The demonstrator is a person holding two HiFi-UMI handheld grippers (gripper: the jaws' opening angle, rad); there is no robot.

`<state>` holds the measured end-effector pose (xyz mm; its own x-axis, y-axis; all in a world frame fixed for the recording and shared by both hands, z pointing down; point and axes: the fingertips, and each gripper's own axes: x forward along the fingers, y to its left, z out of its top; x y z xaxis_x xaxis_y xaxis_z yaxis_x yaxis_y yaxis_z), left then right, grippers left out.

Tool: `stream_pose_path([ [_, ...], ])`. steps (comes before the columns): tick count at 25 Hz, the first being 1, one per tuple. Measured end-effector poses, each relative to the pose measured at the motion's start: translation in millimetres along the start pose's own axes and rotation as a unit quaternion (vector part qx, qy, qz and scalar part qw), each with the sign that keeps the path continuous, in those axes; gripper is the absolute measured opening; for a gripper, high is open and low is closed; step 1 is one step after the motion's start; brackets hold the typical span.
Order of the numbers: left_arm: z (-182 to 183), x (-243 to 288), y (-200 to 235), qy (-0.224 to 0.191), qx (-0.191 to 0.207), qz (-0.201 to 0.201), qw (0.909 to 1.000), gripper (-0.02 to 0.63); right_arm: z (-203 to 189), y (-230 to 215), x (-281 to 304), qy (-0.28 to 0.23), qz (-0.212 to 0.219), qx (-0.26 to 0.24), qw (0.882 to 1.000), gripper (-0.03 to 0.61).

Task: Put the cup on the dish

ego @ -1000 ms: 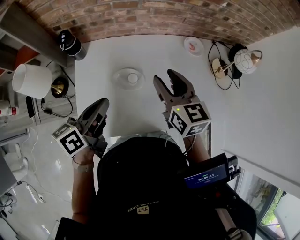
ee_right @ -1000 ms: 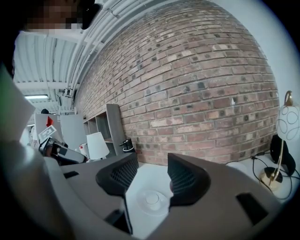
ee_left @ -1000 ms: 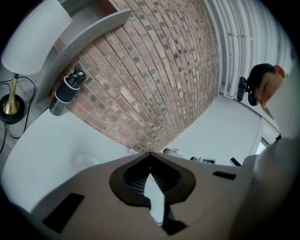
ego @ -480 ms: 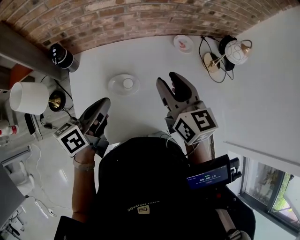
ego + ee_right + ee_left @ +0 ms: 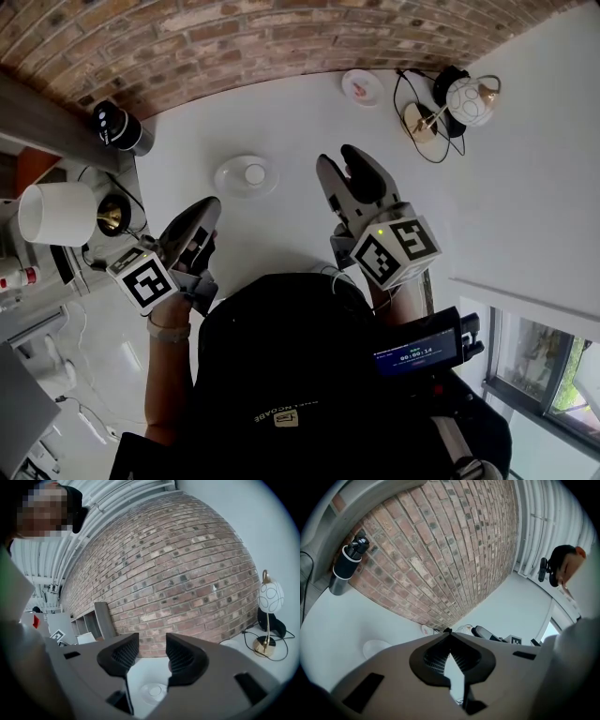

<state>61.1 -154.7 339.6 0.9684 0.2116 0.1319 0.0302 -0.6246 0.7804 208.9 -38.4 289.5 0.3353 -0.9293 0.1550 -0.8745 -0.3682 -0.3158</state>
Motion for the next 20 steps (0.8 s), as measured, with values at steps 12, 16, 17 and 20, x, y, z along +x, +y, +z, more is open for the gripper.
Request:
stream_pose_path([
  [12, 0.7, 2.4, 6.8, 0.001, -0.006, 0.010, 0.9999, 0.006, -5.9, -3.5, 10.0, 0.014, 0.008, -0.002, 1.000, 0.176],
  [16, 1.6, 1.0, 7.4, -0.003, -0.005, 0.012, 0.9999, 0.006, -6.9, -5.5, 10.8, 0.014, 0.008, 0.001, 1.000, 0.176],
  [17, 1.6, 0.6, 7.6, -0.003, -0.005, 0.013, 0.9999, 0.006, -7.3, -6.0, 10.9, 0.014, 0.007, 0.002, 1.000, 0.176],
  [20, 0.9, -1.0, 7.2, -0.003, -0.004, 0.015, 0.9999, 0.006, -8.4, -7.0, 10.2, 0.017, 0.004, 0.003, 1.000, 0.176],
])
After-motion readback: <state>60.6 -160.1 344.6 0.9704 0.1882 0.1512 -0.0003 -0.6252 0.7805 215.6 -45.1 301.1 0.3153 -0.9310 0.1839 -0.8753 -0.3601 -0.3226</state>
